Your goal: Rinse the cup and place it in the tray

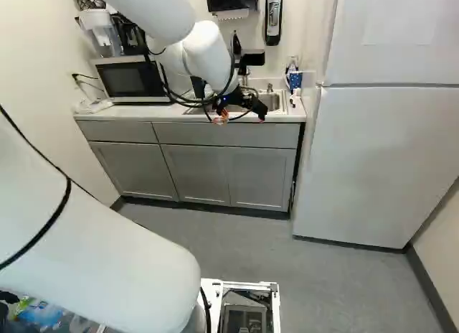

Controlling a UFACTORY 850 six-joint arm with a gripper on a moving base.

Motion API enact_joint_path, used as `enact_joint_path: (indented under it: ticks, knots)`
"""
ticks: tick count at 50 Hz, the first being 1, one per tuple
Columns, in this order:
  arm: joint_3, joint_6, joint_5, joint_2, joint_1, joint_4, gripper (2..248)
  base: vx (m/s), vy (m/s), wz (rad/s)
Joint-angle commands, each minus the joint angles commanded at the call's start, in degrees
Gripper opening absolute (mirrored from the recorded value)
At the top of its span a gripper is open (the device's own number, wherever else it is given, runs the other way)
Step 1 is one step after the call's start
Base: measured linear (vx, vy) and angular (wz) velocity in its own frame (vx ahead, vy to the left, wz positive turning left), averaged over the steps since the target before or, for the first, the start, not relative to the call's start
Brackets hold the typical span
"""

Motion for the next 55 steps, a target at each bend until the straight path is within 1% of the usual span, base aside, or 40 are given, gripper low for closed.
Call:
enact_joint_path:
  ticks: [12, 25, 55]
  knots:
    - [3.51, 0.1, 5.61, 0.33, 1.37, -0.24, 247, 0.0, 0.0, 0.0]
    - [7.97, 0.23, 12.72, 0.74, 3.11, -0.55, 247, 0.0, 0.0, 0.0]
    - [20.34, 0.58, 32.46, 1.9, 7.94, -1.4, 247, 0.0, 0.0, 0.0]
